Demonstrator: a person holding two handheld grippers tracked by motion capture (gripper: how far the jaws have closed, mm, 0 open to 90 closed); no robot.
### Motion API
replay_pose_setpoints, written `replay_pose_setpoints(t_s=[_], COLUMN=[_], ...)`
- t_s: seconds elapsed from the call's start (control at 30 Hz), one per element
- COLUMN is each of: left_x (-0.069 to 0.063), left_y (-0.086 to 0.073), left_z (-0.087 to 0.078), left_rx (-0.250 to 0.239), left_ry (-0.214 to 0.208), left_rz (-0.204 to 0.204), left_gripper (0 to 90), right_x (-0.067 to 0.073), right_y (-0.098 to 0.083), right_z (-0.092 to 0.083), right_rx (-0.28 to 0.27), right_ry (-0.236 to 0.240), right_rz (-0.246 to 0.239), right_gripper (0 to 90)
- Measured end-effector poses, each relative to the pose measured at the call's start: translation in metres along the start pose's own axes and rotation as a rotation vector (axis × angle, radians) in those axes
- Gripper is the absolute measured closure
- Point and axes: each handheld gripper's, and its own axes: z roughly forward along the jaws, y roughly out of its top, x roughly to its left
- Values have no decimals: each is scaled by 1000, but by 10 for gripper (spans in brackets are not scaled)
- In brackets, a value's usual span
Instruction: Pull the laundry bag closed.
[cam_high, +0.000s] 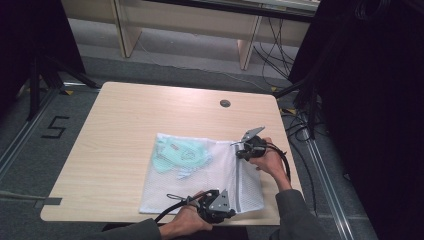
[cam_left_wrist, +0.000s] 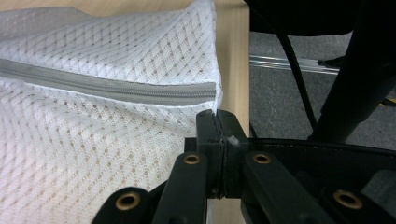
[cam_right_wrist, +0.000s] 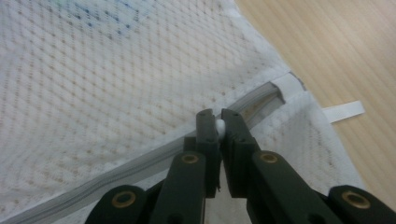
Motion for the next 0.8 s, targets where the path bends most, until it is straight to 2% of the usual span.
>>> replay_pose_setpoints(t_s=[0.03, 0.07, 0.1, 0.2, 0.23, 0.27, 0.33, 0.4, 0.47, 0.6, 0.8], left_x=[0, 0, 0, -2, -1, -1, -1, -2, -2, -1, -2], left_y=[0, 0, 0, 0, 1, 1, 0, 0, 0, 1, 1], left_z=[0, 0, 0, 1, 1, 1, 0, 0, 0, 0, -1], left_rx=[4, 3, 3, -8, -7, -8, -6, -10, -5, -5, -8], left_ry=[3, -1, -1, -6, -6, -5, -6, -5, -9, -9, -3], left_rz=[8, 4, 4, -10, 8, -4, -6, -12, -15, -16, -17], left_gripper=[889, 890, 890, 889, 889, 889, 890, 889, 889, 890, 890], right_x=[-2, -1, -4, -5, -5, -6, -7, -10, -12, -15, -18], right_y=[0, 0, 0, 1, 2, 2, 4, 5, 6, 7, 6], right_z=[1, 1, 0, -1, 0, 0, 2, 3, 3, 3, 4], right_rx=[-9, -10, -8, -7, -6, -7, 2, -5, -13, -13, -20], right_ry=[18, -10, 1, -7, -5, -14, -12, -20, -24, -34, -27], right_rz=[-6, 23, 11, 14, 21, 12, 21, 5, 19, 16, 50], right_gripper=[868, 868, 868, 868, 868, 868, 869, 868, 868, 868, 868])
